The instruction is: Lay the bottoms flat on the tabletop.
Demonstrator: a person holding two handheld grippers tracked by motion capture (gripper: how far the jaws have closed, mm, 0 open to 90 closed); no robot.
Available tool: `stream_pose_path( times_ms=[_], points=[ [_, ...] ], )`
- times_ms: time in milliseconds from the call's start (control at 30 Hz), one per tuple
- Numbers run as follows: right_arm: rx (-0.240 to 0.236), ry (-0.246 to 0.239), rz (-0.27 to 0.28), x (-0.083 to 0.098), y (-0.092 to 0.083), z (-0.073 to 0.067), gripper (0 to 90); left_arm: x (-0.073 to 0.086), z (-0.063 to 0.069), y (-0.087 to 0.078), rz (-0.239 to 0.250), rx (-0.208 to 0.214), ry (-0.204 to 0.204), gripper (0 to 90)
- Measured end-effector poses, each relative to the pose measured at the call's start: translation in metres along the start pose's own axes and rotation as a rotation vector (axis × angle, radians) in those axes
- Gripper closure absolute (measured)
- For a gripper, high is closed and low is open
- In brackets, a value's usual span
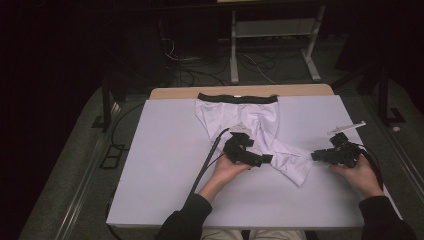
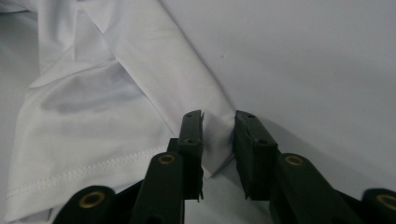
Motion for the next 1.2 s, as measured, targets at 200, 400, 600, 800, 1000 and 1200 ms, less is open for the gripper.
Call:
stream_pose_path(
  times_ms=[200, 400, 600, 800, 1000, 1200],
  points=[
    [-0.042, 0.064, -0.017, 0.0, 0.001, -0.001, 87.0, 0.006, 0.008, 0.01, -0.029, 0.046, -0.009, 8.1],
    [-0.096, 0.133, -0.02, 0.001, 0.001, 0.003, 87.5, 0.014, 0.029, 0.03, -0.077, 0.06, 0.049, 14.0],
    [-0.116, 0.146, -0.025, 0.0, 0.001, 0.002, 87.6, 0.021, 0.055, 0.052, -0.101, 0.081, 0.141, 23.3],
    [-0.132, 0.173, -0.009, -0.001, -0.001, 0.003, 87.6, 0.026, 0.074, 0.069, -0.122, 0.101, 0.208, 32.5],
    [-0.143, 0.194, 0.011, -0.001, -0.004, 0.004, 87.6, 0.027, 0.077, 0.087, -0.134, 0.033, 0.222, 33.9],
    [-0.14, 0.211, 0.027, -0.001, -0.007, 0.007, 87.6, 0.024, 0.083, 0.104, -0.184, -0.029, 0.258, 49.8]
  ],
)
Point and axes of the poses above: each handheld gripper's, and its own axes: y roughly forward along the jaws, x roughly out of its underside, z roughly to its right, the point moved 4 cm from there along y, roughly forward along the jaws, and after that the axes turned 2 degrees about y, right-handed, at the moved point
